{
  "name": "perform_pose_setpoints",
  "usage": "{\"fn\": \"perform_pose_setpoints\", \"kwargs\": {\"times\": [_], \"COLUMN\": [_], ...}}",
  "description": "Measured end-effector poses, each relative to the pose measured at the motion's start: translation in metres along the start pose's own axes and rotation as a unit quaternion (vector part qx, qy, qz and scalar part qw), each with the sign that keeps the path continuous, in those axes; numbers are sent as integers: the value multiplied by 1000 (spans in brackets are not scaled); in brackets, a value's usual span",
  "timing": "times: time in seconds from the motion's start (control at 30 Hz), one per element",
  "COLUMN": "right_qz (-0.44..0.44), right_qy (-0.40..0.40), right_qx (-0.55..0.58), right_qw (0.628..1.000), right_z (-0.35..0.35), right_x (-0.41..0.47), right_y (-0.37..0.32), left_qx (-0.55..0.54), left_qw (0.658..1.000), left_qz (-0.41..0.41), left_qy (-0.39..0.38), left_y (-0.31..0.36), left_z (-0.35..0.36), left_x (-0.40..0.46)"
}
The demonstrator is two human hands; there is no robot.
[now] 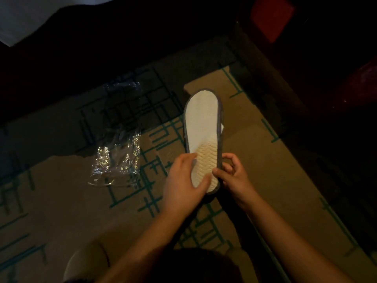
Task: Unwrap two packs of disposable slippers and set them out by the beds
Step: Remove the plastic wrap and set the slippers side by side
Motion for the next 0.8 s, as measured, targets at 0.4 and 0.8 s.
{"fn": "perform_pose_setpoints", "kwargs": {"times": [0.4,0.8], "right_qz": [18,17], "right_qy": [-30,120], "right_qx": [-135,-82], "right_qw": [990,989], "right_z": [14,-31], "right_x": [-5,-1], "right_y": [11,9], "left_qx": [-269,-295], "left_qw": [929,933], "left_qz": [-254,-194], "left_qy": [29,70], "left_y": [-28,-42], "left_z": [16,-8], "left_x": [-2,-4]}}
Point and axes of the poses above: each hand's wrist, its own x-axis towards the middle knuckle, its own z-axis out of the palm, y = z × x, the point moved 3 cm from there along x, towards the middle knuckle, and after that the axes turned 14 degrees about z, right-handed, at the moved point
